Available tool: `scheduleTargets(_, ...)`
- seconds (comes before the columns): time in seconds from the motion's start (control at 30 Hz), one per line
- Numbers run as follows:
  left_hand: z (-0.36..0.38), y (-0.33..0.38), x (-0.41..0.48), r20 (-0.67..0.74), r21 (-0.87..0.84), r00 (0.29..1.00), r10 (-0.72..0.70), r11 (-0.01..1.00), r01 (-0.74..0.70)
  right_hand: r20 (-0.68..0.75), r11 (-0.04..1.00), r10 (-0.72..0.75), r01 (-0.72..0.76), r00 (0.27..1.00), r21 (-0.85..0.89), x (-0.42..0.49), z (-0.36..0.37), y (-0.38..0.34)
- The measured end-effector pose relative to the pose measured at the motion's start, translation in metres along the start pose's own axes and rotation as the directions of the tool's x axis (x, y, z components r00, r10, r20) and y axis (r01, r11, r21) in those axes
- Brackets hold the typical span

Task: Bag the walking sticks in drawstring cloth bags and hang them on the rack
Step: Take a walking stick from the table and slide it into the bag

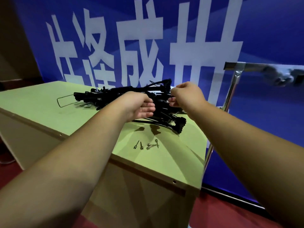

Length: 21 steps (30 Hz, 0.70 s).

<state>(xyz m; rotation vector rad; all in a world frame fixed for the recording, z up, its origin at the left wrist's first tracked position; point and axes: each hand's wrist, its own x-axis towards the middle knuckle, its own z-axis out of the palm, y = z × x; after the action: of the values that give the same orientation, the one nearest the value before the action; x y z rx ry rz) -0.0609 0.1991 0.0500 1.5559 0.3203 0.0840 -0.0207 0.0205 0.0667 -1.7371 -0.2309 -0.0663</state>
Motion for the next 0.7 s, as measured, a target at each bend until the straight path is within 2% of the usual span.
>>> scheduleTargets(0.07, 0.000, 0.005, 0.013, -0.012, -0.093, 1.000, 0.000, 0.996, -0.001, 0.005, 1.000, -0.017, 0.017, 1.000, -0.024, 0.019, 0.003, -0.002)
scheduleTargets(0.2, 0.004, 0.009, 0.033, -0.028, -0.199, 0.999, 0.037, 0.979, -0.042, 0.053, 0.975, -0.042, 0.052, 0.998, -0.217, 0.040, 0.013, -0.006)
scheduleTargets(0.37, 0.005, 0.007, 0.051, -0.071, -0.186, 0.997, 0.000, 0.982, -0.013, 0.116, 0.969, 0.051, -0.021, 0.992, -0.248, 0.050, 0.022, -0.009)
scheduleTargets(0.5, 0.000, 0.008, 0.058, -0.102, -0.194, 0.995, -0.017, 0.981, -0.003, 0.068, 0.954, -0.151, 0.163, 0.986, -0.253, 0.050, 0.026, 0.000)
scheduleTargets(0.7, -0.002, 0.020, 0.044, -0.008, -0.469, 0.994, 0.106, 0.878, -0.097, 0.112, 0.853, -0.420, 0.433, 0.901, -0.290, 0.018, 0.026, 0.003)
